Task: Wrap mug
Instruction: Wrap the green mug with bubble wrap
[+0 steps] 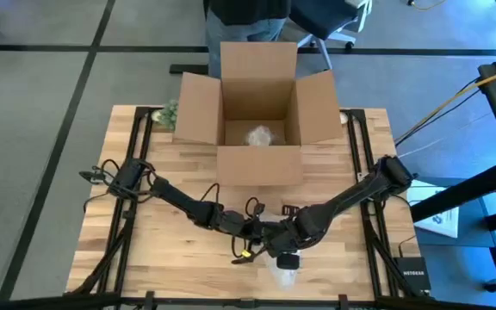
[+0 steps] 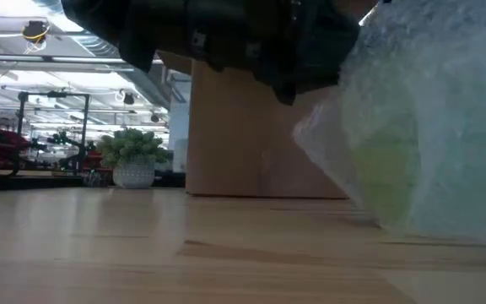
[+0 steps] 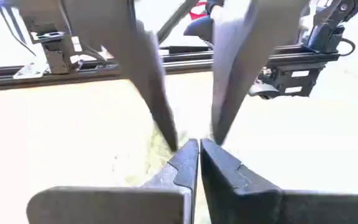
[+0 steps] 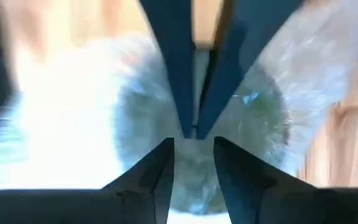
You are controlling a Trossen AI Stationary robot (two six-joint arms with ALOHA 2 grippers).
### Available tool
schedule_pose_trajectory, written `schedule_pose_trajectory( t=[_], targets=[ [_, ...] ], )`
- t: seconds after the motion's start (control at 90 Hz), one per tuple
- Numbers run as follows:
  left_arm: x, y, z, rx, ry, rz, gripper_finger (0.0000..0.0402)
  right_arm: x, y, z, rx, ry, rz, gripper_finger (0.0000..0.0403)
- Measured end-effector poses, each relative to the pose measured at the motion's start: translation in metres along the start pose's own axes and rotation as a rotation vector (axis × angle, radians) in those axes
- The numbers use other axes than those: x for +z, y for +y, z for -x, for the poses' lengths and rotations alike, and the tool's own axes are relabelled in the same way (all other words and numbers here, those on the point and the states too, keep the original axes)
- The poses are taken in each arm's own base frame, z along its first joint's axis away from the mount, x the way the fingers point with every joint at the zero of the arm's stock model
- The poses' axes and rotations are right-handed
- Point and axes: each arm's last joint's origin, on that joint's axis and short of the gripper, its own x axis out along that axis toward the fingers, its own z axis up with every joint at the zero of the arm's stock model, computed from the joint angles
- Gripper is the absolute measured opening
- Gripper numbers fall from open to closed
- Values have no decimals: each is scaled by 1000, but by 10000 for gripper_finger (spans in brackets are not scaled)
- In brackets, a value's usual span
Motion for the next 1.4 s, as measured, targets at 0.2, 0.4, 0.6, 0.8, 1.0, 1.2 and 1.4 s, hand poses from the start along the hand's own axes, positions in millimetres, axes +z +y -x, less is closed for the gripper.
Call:
schedule_pose_trajectory(
  t=[0.2,0.4,0.6,0.8,1.0,1.2,1.4],
  targets=[
    [3,-1,1,-4,-13,3,0,-11,25,36,6,5,13,101],
    [5,-4,1,-10,-51,7,0,-60,69,28,-28,-10,-78,101],
    [5,-4,1,-12,-58,6,0,-102,100,-29,-3,-167,-144,101],
    [6,-4,1,-10,-59,4,0,-90,103,-59,110,-445,-172,101],
    [6,-4,1,-7,-60,6,0,-75,90,-46,-51,-654,-199,101],
    [5,-6,2,-10,-54,-4,0,-77,69,-21,-167,-653,-296,101],
    [5,-7,2,-11,-54,-18,0,-64,43,-22,-176,-451,-373,101]
  ],
)
